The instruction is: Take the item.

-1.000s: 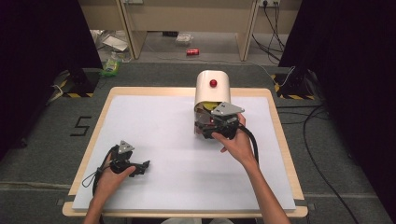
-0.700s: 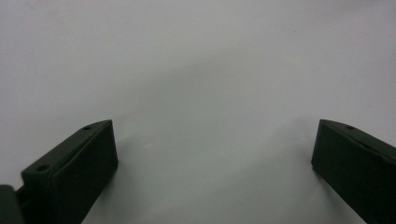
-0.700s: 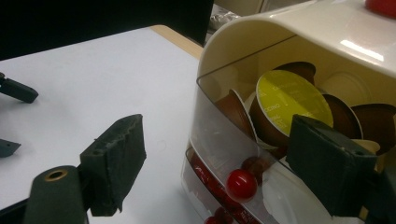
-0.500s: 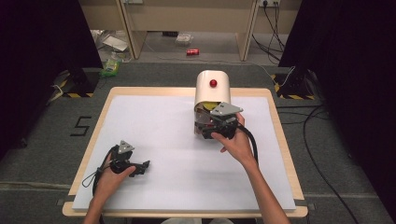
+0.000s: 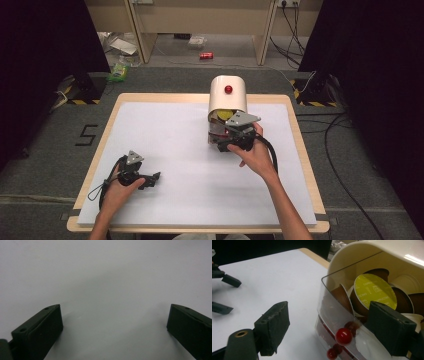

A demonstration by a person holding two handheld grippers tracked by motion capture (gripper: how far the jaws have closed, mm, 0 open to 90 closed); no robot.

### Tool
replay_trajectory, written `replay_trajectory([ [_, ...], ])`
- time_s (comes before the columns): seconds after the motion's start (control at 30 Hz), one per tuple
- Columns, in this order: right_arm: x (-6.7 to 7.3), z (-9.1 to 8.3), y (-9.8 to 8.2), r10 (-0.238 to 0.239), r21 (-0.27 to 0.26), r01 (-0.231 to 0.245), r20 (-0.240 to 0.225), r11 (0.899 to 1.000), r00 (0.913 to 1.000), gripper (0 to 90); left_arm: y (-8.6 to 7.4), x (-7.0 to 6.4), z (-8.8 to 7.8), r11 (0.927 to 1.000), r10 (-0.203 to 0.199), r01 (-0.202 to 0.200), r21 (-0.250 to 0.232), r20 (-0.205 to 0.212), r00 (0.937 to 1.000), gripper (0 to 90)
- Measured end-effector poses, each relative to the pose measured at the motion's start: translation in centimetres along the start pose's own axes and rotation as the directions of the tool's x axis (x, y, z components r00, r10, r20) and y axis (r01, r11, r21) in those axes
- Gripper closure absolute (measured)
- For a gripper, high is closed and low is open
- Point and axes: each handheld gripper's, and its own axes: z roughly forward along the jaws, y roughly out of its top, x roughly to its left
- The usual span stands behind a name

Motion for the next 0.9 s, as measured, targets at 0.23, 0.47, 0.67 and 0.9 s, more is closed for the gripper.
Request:
replay_trajectory([
  [0.23,1.0,-1.1,-0.5,-0.014,0.017,0.014,-0.018,1.000,0.9997,20.2,0.0,0.0,0.0,1.0000,0.000,0.000,0.000,0.000,1.0000,0.0],
  [0.47,1.4,-2.3,-0.9,-0.019,0.015,0.019,-0.014,1.000,0.9997,21.0,0.0,0.0,0.0,1.0000,0.000,0.000,0.000,0.000,1.0000,0.0],
  [0.67,1.5,-2.6,-1.1,-0.028,0.013,0.028,-0.017,1.000,0.9995,21.0,0.0,0.0,0.0,1.0000,0.000,0.000,0.000,0.000,1.0000,0.0],
  [0.9,1.6,-2.6,-1.0,-0.031,0.021,0.031,-0.018,0.999,0.9994,21.0,0.0,0.0,0.0,1.0000,0.000,0.000,0.000,0.000,1.0000,0.0],
])
